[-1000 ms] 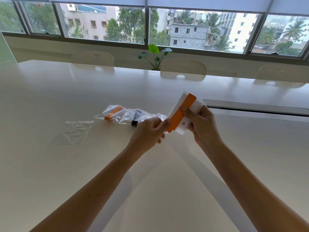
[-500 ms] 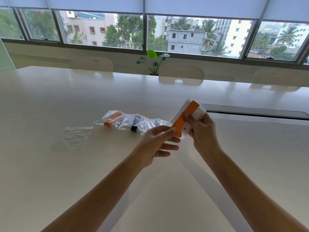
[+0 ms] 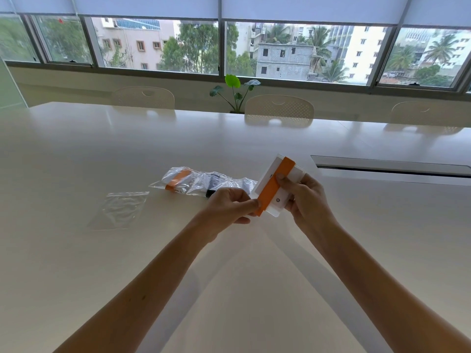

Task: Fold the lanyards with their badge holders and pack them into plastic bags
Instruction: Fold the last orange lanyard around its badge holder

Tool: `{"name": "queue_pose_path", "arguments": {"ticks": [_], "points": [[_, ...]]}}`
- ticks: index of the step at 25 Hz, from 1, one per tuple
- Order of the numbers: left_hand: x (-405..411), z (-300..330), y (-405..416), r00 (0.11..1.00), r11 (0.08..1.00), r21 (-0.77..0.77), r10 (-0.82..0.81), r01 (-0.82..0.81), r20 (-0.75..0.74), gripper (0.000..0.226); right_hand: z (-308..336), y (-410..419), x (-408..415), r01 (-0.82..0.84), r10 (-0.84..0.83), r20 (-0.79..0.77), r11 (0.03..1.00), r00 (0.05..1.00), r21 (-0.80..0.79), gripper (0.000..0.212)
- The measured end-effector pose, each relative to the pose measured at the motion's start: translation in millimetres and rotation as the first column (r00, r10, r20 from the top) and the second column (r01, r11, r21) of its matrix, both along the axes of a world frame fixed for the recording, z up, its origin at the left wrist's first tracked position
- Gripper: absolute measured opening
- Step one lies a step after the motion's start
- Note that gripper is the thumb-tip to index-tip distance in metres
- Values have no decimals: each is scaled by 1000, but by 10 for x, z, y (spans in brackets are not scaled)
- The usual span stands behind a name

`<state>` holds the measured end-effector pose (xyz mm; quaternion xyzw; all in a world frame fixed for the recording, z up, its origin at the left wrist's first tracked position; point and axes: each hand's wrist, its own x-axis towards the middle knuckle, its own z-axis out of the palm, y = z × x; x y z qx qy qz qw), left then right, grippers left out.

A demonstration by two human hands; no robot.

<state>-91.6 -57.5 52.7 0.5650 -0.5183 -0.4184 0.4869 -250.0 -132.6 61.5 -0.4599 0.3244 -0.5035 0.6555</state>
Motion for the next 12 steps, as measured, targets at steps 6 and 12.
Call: {"name": "queue_pose_path", "arguments": {"ticks": [6,12], "points": [[197,-61,215,995,1000,6,-11,12,-103,27,-61,98,151,-92,94,-8,984,996,151,22],[771,-82,444,983,939,301,-131,166,-132,68,-178,355,569,-221,268,-264,956,927,193,30]]}}
